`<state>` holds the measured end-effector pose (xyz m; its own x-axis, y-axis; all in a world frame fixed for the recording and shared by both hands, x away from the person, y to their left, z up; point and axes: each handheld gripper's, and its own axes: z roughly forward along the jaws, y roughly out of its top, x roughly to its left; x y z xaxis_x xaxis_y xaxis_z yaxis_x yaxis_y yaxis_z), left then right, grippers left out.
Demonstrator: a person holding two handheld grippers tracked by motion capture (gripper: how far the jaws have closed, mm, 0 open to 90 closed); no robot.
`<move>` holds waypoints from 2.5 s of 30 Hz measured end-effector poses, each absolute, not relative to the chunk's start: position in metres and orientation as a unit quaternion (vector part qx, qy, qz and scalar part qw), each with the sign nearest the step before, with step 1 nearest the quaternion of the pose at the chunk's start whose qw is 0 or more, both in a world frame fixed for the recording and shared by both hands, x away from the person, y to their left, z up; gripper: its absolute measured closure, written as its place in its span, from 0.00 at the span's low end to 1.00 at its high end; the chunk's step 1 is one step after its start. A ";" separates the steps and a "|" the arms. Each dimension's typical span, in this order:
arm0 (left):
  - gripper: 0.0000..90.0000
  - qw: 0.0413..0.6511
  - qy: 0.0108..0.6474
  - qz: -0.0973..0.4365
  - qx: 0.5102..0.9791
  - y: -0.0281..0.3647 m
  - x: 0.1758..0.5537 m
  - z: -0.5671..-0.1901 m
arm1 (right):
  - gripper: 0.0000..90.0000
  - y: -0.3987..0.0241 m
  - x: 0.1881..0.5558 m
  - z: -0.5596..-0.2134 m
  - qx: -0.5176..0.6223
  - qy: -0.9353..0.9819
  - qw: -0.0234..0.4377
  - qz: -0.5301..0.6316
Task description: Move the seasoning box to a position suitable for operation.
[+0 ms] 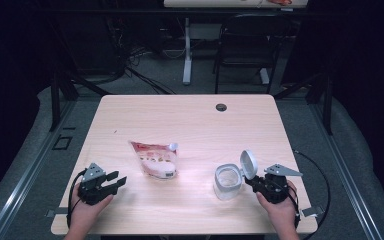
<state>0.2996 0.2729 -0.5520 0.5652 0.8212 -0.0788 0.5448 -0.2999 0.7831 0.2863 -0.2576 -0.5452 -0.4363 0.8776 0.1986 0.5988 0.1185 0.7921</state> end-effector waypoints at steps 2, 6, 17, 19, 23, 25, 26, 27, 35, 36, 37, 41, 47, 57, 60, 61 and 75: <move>0.64 0.402 0.434 0.172 0.788 0.272 0.300 -0.552 | 0.85 -0.257 0.290 -0.546 0.503 0.730 0.162 0.433; 0.64 0.399 0.433 0.168 0.790 0.272 0.300 -0.552 | 0.85 -0.254 0.296 -0.546 0.500 0.731 0.162 0.435; 0.63 0.401 0.434 0.168 0.789 0.271 0.301 -0.554 | 0.84 -0.251 0.309 -0.548 0.501 0.727 0.164 0.440; 0.63 0.401 0.436 0.167 0.788 0.270 0.301 -0.554 | 0.84 -0.250 0.310 -0.548 0.500 0.726 0.164 0.443; 0.63 0.400 0.434 0.167 0.790 0.271 0.301 -0.554 | 0.83 -0.251 0.310 -0.548 0.498 0.727 0.163 0.443; 0.63 0.403 0.436 0.169 0.787 0.270 0.301 -0.554 | 0.82 -0.251 0.309 -0.549 0.499 0.724 0.160 0.448; 0.63 0.402 0.435 0.168 0.788 0.271 0.301 -0.554 | 0.81 -0.252 0.309 -0.549 0.498 0.725 0.160 0.447; 0.63 0.400 0.435 0.166 0.790 0.271 0.301 -0.553 | 0.81 -0.252 0.308 -0.548 0.499 0.726 0.160 0.446; 0.63 0.404 0.433 0.169 0.788 0.272 0.300 -0.553 | 0.77 -0.254 0.297 -0.543 0.488 0.732 0.169 0.445; 0.63 0.404 0.433 0.168 0.788 0.272 0.300 -0.553 | 0.77 -0.254 0.295 -0.543 0.487 0.732 0.170 0.445; 0.63 0.405 0.433 0.168 0.787 0.272 0.300 -0.553 | 0.77 -0.255 0.293 -0.542 0.486 0.733 0.172 0.444; 0.63 0.405 0.433 0.168 0.788 0.272 0.300 -0.552 | 0.76 -0.257 0.288 -0.538 0.487 0.728 0.174 0.450; 0.63 0.405 0.433 0.170 0.787 0.272 0.300 -0.552 | 0.76 -0.259 0.282 -0.536 0.489 0.726 0.176 0.449; 0.63 0.406 0.432 0.170 0.787 0.273 0.299 -0.551 | 0.73 -0.262 0.271 -0.526 0.495 0.715 0.186 0.457; 0.63 0.406 0.432 0.171 0.787 0.273 0.299 -0.551 | 0.73 -0.263 0.269 -0.524 0.496 0.712 0.189 0.459; 0.63 0.406 0.431 0.170 0.788 0.273 0.299 -0.551 | 0.73 -0.262 0.269 -0.524 0.496 0.711 0.189 0.461; 0.63 0.406 0.430 0.172 0.788 0.272 0.300 -0.551 | 0.65 -0.256 0.268 -0.515 0.486 0.702 0.185 0.486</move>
<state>0.2996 0.2720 -0.5513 0.5710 0.8172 -0.0786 0.5386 -0.3006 0.7871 0.2680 -0.2558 -0.5155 -0.4581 0.8631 0.2127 0.5027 0.0542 0.8628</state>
